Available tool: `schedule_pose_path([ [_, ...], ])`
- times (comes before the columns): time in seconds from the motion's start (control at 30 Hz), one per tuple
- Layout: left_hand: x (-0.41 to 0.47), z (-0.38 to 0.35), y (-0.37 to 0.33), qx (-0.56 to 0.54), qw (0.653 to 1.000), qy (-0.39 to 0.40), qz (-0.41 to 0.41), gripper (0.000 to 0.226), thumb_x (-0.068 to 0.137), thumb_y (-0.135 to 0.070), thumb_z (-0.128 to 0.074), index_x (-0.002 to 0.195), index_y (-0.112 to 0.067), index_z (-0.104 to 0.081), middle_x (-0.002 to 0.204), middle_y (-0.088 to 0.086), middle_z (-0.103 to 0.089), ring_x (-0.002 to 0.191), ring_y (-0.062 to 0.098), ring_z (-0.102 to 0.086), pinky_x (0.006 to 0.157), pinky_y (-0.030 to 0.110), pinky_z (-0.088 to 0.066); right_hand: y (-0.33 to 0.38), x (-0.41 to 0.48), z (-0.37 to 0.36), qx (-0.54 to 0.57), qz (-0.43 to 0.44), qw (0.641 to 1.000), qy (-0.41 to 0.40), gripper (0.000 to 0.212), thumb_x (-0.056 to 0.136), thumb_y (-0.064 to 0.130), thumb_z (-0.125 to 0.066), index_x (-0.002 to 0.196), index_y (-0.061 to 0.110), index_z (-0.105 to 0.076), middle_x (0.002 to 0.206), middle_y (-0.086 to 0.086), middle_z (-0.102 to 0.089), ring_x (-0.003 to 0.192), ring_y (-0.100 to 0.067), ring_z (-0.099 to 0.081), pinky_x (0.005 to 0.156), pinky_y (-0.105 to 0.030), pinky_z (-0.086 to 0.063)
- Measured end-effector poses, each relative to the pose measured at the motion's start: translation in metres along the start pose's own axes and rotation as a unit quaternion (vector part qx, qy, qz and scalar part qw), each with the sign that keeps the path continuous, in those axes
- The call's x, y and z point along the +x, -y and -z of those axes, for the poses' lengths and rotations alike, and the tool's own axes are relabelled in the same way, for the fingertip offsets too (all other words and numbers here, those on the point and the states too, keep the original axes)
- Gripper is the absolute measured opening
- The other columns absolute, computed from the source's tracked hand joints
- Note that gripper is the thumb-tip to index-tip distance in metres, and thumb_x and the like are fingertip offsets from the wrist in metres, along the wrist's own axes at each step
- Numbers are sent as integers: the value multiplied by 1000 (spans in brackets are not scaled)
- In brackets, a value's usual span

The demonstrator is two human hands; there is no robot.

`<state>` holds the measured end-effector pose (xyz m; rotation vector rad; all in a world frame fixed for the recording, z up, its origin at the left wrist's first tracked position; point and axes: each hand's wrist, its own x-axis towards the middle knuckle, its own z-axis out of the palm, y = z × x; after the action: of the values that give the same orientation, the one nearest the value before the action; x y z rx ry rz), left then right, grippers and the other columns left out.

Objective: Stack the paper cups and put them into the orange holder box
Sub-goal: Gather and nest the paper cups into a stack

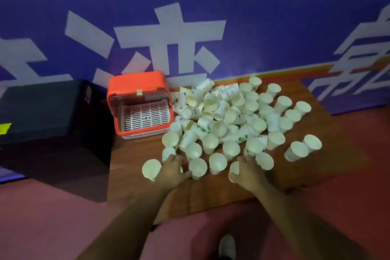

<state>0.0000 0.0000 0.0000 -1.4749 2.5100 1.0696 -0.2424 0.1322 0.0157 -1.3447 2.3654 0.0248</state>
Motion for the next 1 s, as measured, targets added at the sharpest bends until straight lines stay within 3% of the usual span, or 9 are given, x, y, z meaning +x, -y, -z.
schedule_pose_path([
  [0.27,20,-8,-21,46,998,-35,6,76,81,-42,-77,140,-6,-45,141,14,-47,127,31,-47,102,38,-41,11,5,-13,-71,24,997,0,68,81,55,-60,136,18,-45,130,-8,-47,122,-30,-46,107,-43,-33],
  [0.4,36,-23,-31,72,997,-9,25,87,79,-46,-79,147,-8,-39,149,12,-42,133,30,-43,109,37,-35,2,20,-20,-83,54,995,15,73,83,53,-60,141,15,-39,131,-10,-47,122,-31,-50,108,-45,-35],
  [0.5,45,-30,-35,103,994,-25,34,79,83,-41,-74,148,-11,-39,150,10,-42,134,30,-41,111,38,-33,-6,28,-24,-85,78,993,19,72,83,50,-62,142,14,-39,132,-9,-49,123,-30,-51,108,-45,-37],
  [0.6,49,-34,-32,110,993,-35,33,68,87,-33,-69,147,-14,-44,146,10,-45,132,31,-41,112,39,-33,-13,32,-24,-82,88,993,17,71,81,48,-65,139,13,-43,129,-9,-53,117,-29,-55,103,-43,-42],
  [0.73,48,-38,-22,98,994,-50,1,68,77,-32,-80,136,-9,-58,134,15,-55,121,38,-51,102,45,-44,-18,29,-13,-58,111,992,-15,72,68,52,-73,125,10,-58,108,-8,-61,92,-29,-64,76,-38,-53],
  [0.83,43,-40,-19,98,993,-60,-6,70,73,-31,-82,135,-10,-58,136,18,-52,121,39,-52,96,46,-50,-15,28,10,2,126,991,-44,71,73,58,-59,127,13,-52,115,-8,-57,101,-29,-60,78,-36,-50],
  [1.0,33,-43,-15,84,994,-65,-11,74,75,-30,-79,142,-15,-51,131,13,-45,123,31,-46,99,37,-47,16,38,38,64,169,982,-56,77,77,54,-68,139,14,-44,130,-6,-50,118,-28,-50,95,-38,-44],
])
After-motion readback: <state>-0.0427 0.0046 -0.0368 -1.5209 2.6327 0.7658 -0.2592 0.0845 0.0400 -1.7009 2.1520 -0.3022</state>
